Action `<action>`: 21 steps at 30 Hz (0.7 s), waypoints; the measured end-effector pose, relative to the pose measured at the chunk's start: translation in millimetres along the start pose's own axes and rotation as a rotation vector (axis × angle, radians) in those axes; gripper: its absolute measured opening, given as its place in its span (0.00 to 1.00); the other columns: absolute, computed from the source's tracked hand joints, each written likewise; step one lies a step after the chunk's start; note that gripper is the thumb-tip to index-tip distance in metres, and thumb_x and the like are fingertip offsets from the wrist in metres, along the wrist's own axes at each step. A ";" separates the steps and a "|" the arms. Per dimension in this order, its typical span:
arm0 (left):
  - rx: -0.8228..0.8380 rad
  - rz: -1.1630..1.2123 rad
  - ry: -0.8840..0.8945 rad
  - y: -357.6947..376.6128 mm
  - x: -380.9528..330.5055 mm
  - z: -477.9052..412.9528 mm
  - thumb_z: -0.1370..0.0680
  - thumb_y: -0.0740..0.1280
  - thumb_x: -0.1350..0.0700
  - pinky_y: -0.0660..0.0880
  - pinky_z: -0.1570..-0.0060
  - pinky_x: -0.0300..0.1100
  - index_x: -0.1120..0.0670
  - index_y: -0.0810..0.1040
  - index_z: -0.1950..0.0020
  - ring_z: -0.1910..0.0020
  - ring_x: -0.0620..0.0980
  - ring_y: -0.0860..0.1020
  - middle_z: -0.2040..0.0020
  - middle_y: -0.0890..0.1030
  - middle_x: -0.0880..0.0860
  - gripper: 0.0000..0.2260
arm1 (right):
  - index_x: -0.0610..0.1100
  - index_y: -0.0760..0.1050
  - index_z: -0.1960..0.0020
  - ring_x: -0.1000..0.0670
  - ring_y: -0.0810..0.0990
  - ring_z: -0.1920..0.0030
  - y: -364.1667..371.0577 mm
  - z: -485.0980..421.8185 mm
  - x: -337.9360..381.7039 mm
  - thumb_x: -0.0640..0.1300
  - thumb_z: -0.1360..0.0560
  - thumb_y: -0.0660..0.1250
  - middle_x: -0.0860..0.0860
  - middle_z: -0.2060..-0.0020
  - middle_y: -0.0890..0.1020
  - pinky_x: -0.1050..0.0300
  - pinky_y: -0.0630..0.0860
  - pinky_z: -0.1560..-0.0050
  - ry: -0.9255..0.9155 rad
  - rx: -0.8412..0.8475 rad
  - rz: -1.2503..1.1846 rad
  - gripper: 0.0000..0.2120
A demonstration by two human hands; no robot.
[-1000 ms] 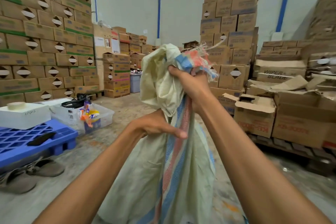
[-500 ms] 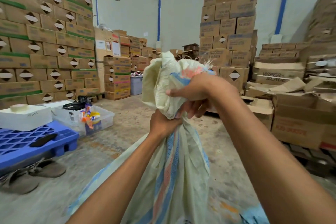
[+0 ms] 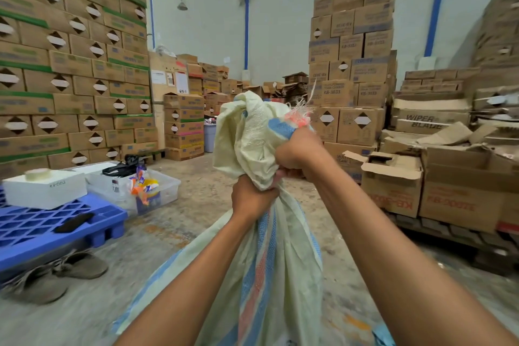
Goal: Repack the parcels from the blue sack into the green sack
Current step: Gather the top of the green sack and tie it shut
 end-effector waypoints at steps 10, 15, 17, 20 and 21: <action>0.113 -0.001 -0.039 28.6 17.0 -9.5 0.33 0.71 0.53 0.78 0.47 0.50 0.56 0.74 0.38 0.44 0.56 0.79 0.44 0.80 0.54 0.24 | 0.35 0.73 0.53 0.55 0.72 0.70 -36.2 23.1 35.9 0.33 0.20 0.57 0.47 0.66 0.76 0.64 0.69 0.66 0.096 0.259 -1.286 0.07; 0.193 0.069 -0.099 40.8 28.2 -4.7 0.35 0.69 0.55 0.79 0.44 0.53 0.54 0.74 0.36 0.44 0.55 0.79 0.44 0.80 0.53 0.27 | 0.35 0.74 0.52 0.52 0.80 0.67 -88.5 16.4 54.1 0.34 0.20 0.58 0.45 0.66 0.81 0.64 0.70 0.67 -0.117 0.084 -1.516 0.07; 0.188 0.100 -0.112 38.7 28.3 -6.6 0.38 0.69 0.54 0.80 0.45 0.53 0.53 0.76 0.38 0.47 0.53 0.80 0.46 0.81 0.51 0.27 | 0.37 0.75 0.48 0.49 0.85 0.58 -85.4 22.7 56.2 0.35 0.19 0.59 0.45 0.58 0.87 0.61 0.75 0.61 -0.191 0.098 -1.332 0.07; 0.146 0.186 -0.165 29.8 29.4 -11.1 0.41 0.73 0.51 0.80 0.45 0.51 0.52 0.74 0.36 0.47 0.52 0.81 0.45 0.81 0.50 0.33 | 0.42 0.75 0.43 0.48 0.87 0.55 -80.7 28.2 40.5 0.36 0.21 0.60 0.47 0.54 0.88 0.54 0.79 0.52 -0.242 -0.071 -1.163 0.09; 0.124 0.218 -0.183 26.2 30.1 -12.9 0.43 0.75 0.49 0.81 0.46 0.50 0.52 0.75 0.37 0.48 0.51 0.81 0.45 0.82 0.49 0.34 | 0.43 0.77 0.44 0.50 0.86 0.60 -84.0 28.0 28.5 0.35 0.21 0.59 0.47 0.56 0.87 0.54 0.79 0.57 -0.253 -0.204 -1.174 0.11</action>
Point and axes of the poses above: each hand's wrist, its own z-axis away from the middle knuckle, its own y-axis out of the palm, x = y × z, the point moved 10 cm from there along -z, towards the middle knuckle
